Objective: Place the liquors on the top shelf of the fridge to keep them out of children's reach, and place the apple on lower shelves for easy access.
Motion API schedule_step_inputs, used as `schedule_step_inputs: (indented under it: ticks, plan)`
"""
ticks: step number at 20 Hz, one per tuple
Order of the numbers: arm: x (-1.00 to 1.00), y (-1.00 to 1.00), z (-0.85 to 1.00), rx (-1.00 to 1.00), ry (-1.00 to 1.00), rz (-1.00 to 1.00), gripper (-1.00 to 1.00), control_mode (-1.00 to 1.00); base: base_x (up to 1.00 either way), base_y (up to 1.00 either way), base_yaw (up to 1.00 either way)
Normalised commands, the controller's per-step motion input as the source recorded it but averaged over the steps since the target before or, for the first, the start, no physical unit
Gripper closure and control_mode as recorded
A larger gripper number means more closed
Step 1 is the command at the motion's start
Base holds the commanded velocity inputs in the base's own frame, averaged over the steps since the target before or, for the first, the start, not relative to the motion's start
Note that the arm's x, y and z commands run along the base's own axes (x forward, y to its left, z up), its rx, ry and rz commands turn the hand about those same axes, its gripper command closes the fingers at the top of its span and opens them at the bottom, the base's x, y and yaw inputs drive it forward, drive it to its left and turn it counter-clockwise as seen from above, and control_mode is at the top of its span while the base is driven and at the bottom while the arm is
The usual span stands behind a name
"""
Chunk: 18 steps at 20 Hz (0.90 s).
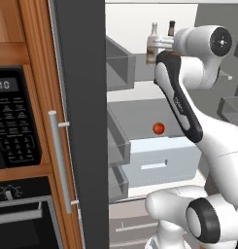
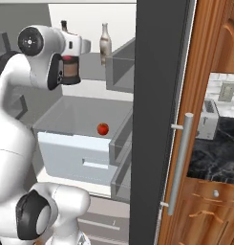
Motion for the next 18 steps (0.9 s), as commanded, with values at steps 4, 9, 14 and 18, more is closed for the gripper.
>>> schedule_step_inputs:
  ticks: [4, 9, 14, 18]
  plan:
    - [0.50, 0.04, 0.00, 0.01, 0.00, 0.14, 1.00, -1.00, 0.00, 0.00, 0.00]
    - [0.60, 0.16, -0.01, 0.00, 0.00, 0.13, 1.00, -1.00, 0.00, 0.00, 0.00]
    - [0.66, 0.15, 0.00, 0.00, 0.00, 0.10, 1.00, -1.00, 0.00, 0.00, 0.00]
    - [0.59, 0.08, -0.10, 0.00, 0.00, 0.09, 1.00, -1.00, 0.00, 0.00, 0.00]
